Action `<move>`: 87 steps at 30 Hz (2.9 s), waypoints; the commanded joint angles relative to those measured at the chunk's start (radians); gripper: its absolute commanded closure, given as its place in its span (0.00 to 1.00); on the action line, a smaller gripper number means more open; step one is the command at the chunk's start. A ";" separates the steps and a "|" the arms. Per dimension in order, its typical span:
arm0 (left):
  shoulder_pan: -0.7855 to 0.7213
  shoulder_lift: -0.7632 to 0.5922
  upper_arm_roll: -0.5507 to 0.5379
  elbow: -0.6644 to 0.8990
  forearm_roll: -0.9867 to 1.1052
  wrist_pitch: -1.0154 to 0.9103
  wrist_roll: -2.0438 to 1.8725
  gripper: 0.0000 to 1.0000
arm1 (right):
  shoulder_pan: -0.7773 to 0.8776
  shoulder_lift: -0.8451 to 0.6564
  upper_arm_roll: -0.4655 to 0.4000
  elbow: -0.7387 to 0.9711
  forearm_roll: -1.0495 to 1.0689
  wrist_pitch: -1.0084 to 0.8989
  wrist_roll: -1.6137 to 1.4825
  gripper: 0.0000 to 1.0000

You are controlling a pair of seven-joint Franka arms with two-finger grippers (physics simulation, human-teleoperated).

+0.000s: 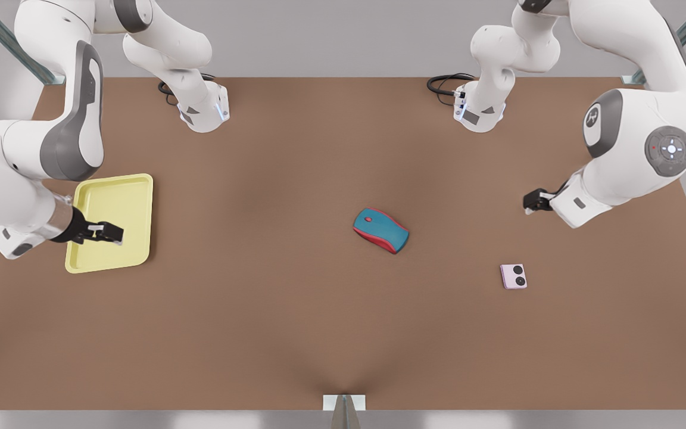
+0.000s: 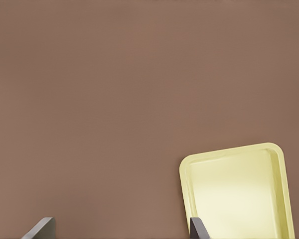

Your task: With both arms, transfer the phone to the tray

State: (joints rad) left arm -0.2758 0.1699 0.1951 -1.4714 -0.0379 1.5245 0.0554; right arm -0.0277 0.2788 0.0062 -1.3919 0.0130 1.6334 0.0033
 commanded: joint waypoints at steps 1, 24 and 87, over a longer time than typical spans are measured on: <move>0.000 0.002 0.004 0.000 0.010 0.066 0.001 0.00 | 0.000 -0.001 0.000 0.001 0.001 0.065 0.001 0.00; 0.135 0.462 0.017 -0.313 -0.158 0.799 -0.006 0.00 | 0.000 -0.001 0.001 -0.002 0.001 0.063 -0.005 0.00; -0.100 0.461 -0.020 -0.219 -0.158 0.704 -0.301 0.30 | 0.000 0.002 0.000 -0.004 0.004 0.063 -0.005 0.00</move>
State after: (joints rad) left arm -0.3376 0.6380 0.1741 -1.6937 -0.1862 2.2814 -0.0265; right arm -0.0277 0.2819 0.0067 -1.3958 0.0161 1.6969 -0.0011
